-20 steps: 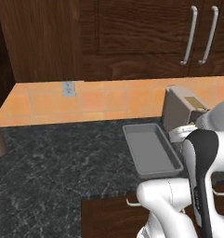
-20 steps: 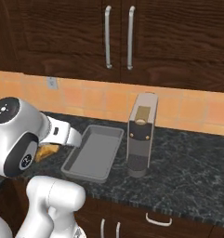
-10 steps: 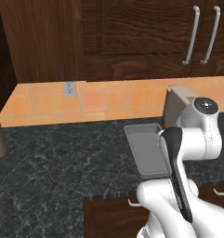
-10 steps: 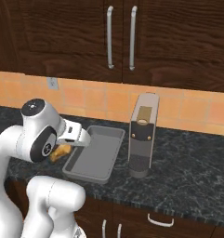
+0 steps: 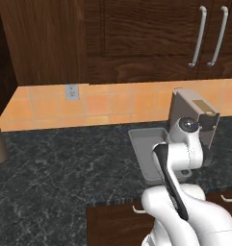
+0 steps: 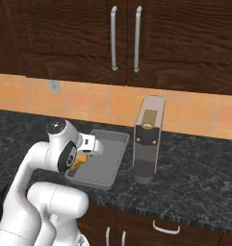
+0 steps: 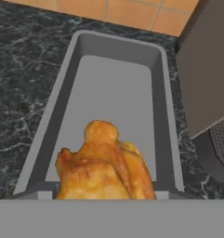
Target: Place one garlic and one chicken drumstick in each tupperware on the nearby counter, to pack two identical lunches.
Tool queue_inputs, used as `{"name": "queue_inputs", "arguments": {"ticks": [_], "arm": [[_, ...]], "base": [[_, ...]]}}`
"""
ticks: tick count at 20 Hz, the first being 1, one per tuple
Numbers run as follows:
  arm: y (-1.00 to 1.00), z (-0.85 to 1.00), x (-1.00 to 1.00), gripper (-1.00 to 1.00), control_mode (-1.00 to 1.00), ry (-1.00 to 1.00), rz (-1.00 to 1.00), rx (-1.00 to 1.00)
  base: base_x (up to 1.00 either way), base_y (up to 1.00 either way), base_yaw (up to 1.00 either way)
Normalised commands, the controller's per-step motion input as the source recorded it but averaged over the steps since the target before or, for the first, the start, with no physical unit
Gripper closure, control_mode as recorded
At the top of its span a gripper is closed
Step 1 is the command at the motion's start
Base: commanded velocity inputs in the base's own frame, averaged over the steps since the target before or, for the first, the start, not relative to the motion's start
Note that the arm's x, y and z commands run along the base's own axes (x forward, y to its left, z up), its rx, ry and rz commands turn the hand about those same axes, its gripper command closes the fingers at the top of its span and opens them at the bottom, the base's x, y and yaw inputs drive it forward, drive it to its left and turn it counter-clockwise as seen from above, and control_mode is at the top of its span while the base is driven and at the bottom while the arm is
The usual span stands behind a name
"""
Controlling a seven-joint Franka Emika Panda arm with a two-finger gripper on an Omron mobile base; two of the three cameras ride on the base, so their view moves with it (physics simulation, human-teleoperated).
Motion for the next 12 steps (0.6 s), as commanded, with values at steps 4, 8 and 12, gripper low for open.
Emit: {"name": "queue_inputs", "arguments": {"ticks": [4,8,12], "arm": [[0.02,-0.62,0.67,1.0,-1.0,0.0,0.03,0.0],[0.1,-0.51,0.76,1.0,-1.0,0.0,0.0,0.0],[0.13,-0.73,0.55,1.0,-1.0,0.0,0.0,-0.02]], "base": [[0.0,0.0,0.0],[0.0,0.0,0.0],[0.0,0.0,0.0]]}}
